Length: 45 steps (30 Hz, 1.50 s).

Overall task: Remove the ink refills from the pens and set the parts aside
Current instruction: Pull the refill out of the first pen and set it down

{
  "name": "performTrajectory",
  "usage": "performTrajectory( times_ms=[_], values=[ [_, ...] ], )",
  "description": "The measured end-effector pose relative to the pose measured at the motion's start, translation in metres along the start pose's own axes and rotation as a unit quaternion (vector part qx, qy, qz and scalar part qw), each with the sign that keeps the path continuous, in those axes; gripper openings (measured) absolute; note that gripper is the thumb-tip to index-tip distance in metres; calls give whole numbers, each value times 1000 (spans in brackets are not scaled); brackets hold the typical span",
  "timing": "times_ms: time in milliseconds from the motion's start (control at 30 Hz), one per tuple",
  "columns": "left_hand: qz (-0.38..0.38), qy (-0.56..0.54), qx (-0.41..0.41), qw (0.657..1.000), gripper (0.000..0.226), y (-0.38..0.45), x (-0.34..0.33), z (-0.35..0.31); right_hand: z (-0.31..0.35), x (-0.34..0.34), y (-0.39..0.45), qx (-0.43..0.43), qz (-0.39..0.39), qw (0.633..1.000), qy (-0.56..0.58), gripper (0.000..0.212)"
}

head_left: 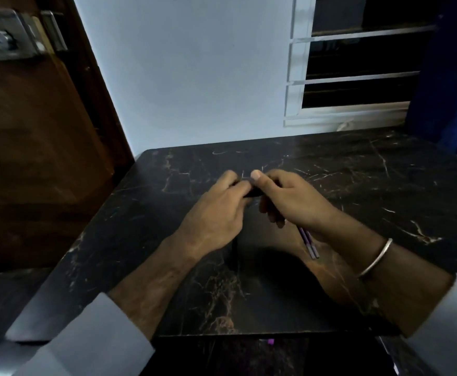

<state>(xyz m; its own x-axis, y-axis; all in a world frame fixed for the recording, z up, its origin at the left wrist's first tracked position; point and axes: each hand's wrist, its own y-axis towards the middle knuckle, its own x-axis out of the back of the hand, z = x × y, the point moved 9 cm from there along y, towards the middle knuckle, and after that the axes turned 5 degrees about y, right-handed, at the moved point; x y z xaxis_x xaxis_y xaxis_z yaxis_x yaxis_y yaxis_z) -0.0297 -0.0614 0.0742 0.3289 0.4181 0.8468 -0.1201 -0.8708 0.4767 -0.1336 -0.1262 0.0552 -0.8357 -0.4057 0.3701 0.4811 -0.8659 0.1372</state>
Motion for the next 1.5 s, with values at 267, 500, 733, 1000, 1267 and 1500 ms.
performTrajectory(
  times_ms=[267, 500, 733, 1000, 1267, 1500],
  values=[
    [-16, 60, 13, 998, 45, 10, 4, -7, 13, 12, -11, 70, 65, 991, 90, 24],
    [66, 26, 113, 991, 58, 3, -15, 24, -50, 136, -14, -30, -115, 962, -244, 14],
    [173, -25, 131, 976, 25, 1, -50, 17, -93, 131, -15, -120, -58, 934, -332, 18],
    [195, -19, 79, 977, 21, -1, -51, -1, -32, 66, -29, -14, -23, 989, -147, 19],
    [30, -52, -55, 997, 11, -10, -8, -32, -25, 10, -38, -56, 85, 995, 14, 47],
    [115, -193, -4, 974, 16, -8, -17, -15, 1, 13, -51, 144, 43, 988, 21, 15]
  ],
)
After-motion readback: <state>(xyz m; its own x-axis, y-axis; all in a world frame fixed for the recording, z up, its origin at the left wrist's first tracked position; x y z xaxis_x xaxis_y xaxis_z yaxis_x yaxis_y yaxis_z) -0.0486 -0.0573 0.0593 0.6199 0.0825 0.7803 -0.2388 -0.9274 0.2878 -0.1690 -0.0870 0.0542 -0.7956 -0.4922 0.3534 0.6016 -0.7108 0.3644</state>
